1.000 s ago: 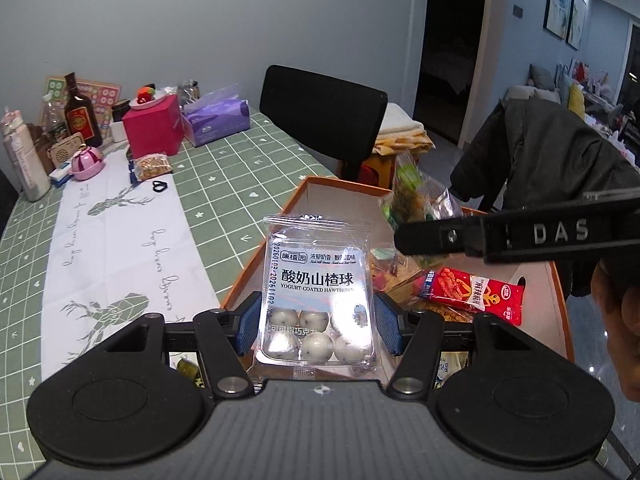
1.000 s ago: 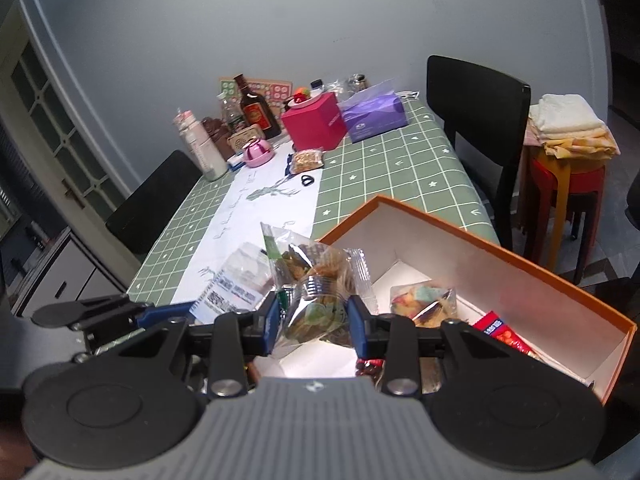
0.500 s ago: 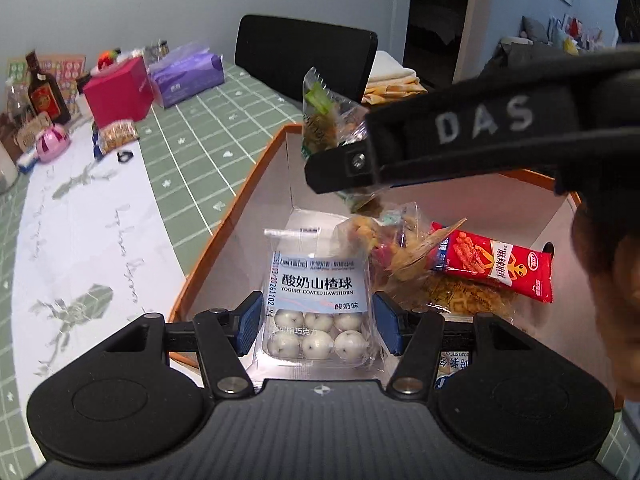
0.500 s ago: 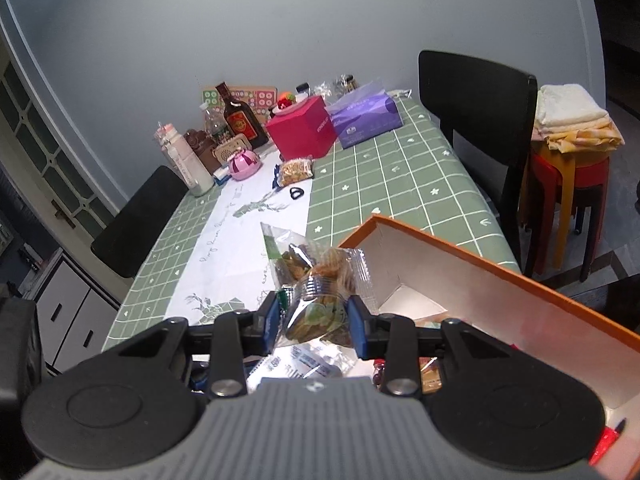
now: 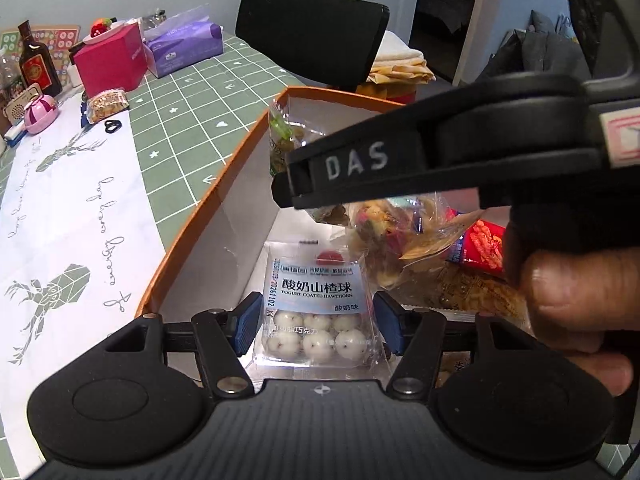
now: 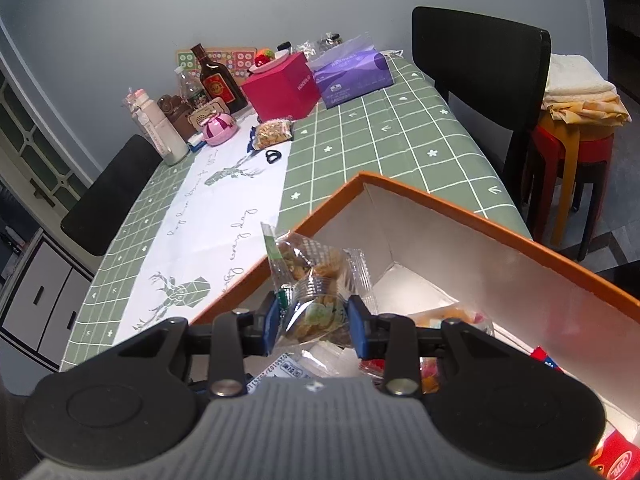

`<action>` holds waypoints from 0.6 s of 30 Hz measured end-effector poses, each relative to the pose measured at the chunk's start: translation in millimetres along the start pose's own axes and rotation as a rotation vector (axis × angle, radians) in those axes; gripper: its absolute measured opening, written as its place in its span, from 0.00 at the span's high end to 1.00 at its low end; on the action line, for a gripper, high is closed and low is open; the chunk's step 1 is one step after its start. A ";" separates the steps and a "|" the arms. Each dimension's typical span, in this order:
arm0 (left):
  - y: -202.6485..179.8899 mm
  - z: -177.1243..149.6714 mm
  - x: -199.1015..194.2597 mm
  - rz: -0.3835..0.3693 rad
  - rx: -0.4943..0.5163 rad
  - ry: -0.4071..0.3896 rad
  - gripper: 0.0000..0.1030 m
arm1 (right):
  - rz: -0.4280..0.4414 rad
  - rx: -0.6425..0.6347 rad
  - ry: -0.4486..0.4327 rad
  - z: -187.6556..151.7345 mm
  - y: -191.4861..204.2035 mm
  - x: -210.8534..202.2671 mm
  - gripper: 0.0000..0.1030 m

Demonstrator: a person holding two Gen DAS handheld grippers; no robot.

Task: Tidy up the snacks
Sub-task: 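Open both tools to drop the yogurt packet and cookie bag into the box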

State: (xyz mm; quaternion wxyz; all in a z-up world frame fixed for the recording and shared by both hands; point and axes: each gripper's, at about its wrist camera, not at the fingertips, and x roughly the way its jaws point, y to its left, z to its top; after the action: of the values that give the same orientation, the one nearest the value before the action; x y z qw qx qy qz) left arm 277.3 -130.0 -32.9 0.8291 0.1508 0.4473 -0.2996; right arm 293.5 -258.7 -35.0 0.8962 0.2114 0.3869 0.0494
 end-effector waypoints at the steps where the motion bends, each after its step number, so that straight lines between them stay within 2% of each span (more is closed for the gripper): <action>1: -0.4 0.1 0.1 0.008 0.004 -0.005 0.28 | -0.006 -0.002 0.003 -0.5 -0.6 1.1 0.64; 5: -0.9 -0.2 -3.8 0.008 0.011 -0.021 0.23 | 0.000 0.007 -0.016 0.6 -3.8 -2.3 0.61; 18: 2.5 2.3 -27.3 0.019 0.005 -0.063 0.23 | 0.010 -0.006 -0.020 0.5 4.0 -8.8 0.60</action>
State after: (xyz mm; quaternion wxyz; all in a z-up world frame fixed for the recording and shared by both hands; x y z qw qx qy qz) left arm 268.8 -119.3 -9.0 0.8452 0.1477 0.4189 -0.2972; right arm 288.0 -257.4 -27.1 0.9004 0.2110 0.3767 0.0531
